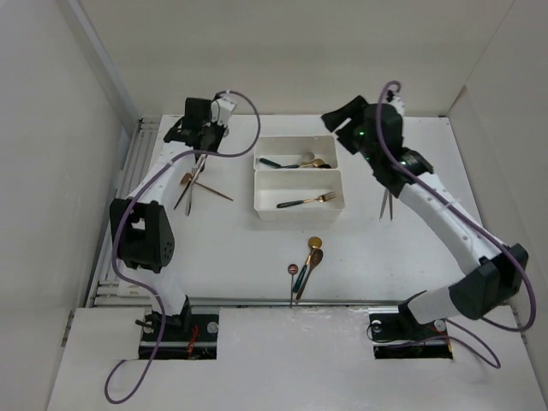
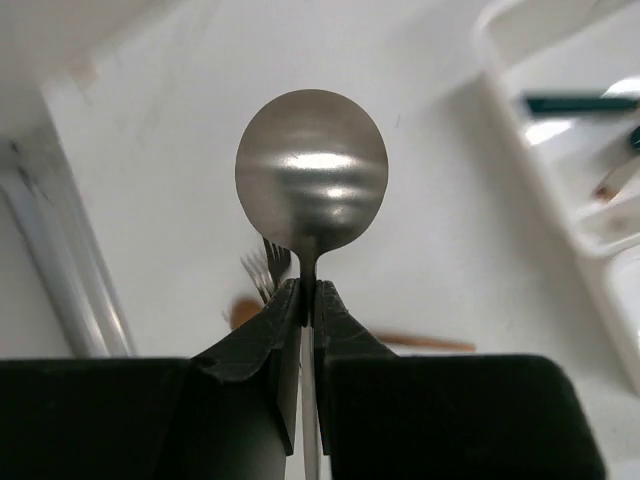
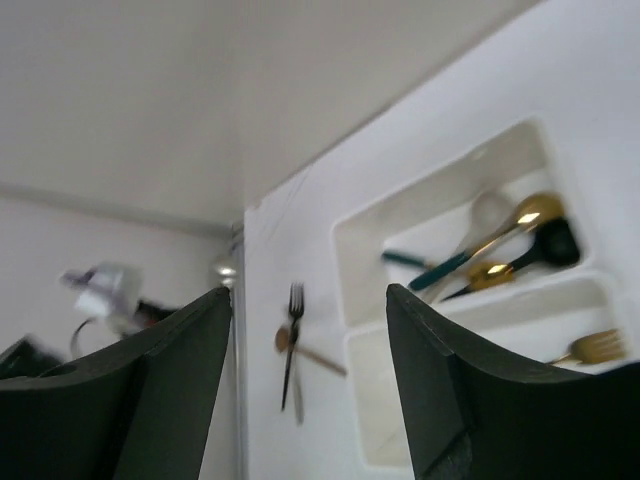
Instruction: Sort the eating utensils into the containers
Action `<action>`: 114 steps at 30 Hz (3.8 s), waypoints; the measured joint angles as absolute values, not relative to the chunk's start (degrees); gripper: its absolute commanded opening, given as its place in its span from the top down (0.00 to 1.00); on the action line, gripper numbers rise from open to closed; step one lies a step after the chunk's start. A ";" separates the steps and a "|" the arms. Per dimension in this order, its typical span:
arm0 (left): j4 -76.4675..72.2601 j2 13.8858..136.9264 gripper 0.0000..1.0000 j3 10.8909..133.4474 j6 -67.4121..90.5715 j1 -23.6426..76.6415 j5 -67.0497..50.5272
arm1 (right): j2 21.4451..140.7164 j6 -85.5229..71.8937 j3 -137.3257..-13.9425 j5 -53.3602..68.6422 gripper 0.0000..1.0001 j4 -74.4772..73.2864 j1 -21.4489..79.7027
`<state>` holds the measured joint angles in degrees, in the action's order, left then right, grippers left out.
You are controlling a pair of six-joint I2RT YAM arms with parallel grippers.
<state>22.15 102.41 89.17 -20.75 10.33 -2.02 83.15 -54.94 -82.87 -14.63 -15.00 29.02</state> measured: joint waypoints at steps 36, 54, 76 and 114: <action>0.23 125.38 0.46 105.34 -44.29 38.52 5.17 | 85.86 -27.97 -66.15 -6.72 0.63 -36.77 -4.86; 13.17 107.02 0.43 102.35 -16.49 28.36 8.05 | 100.14 -28.60 -72.40 -3.84 0.58 -36.64 -2.35; 18.35 102.28 0.43 94.41 -9.26 19.77 8.64 | 113.08 -27.81 -79.92 -8.88 0.89 -35.86 -0.69; 17.80 93.12 0.44 70.32 4.47 0.64 7.79 | 95.92 -100.53 -70.06 -14.35 1.00 -21.80 38.74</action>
